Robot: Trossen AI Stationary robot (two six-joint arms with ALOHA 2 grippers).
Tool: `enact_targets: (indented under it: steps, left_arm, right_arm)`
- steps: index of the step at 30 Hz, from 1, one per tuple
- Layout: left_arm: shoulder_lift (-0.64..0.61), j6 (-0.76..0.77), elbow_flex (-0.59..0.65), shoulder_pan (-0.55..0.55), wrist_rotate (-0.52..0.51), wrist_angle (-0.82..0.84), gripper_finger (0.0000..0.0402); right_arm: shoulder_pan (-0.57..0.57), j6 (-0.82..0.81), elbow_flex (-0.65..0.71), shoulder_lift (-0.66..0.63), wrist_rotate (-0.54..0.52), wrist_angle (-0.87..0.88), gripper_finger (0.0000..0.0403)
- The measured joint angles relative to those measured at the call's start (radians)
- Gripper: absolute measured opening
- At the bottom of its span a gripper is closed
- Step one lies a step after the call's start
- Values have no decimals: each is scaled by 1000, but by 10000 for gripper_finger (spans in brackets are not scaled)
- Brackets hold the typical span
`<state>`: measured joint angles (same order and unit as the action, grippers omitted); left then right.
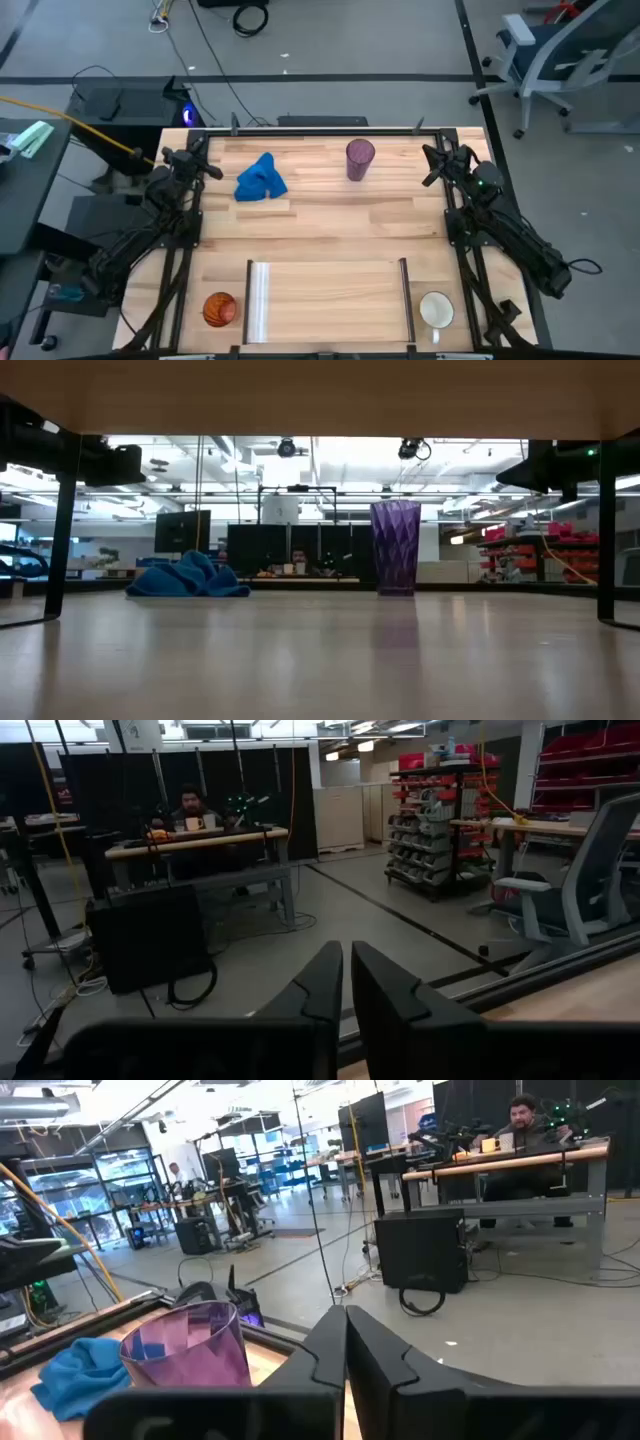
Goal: Stack small to large cups/mugs on shelf
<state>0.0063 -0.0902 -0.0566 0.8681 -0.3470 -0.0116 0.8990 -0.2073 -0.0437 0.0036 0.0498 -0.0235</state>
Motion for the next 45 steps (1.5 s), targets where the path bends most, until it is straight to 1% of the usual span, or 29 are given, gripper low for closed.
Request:
enact_targets:
  steps: [9, 20, 31, 41, 45]
  left_arm:
    - [0, 0, 0, 0, 0, 0, 25]
    - [0, 0, 0, 0, 0, 0, 36]
    - [0, 0, 0, 0, 0, 0, 23]
    - [0, 0, 0, 0, 0, 0, 36]
    - [0, 0, 0, 0, 0, 0, 34]
  right_arm:
    - [0, 0, 0, 0, 0, 0, 16]
    - [0, 0, 0, 0, 0, 0, 16]
    - [0, 0, 0, 0, 0, 0, 16]
    - [0, 0, 0, 0, 0, 0, 16]
    - [0, 0, 0, 0, 0, 0, 16]
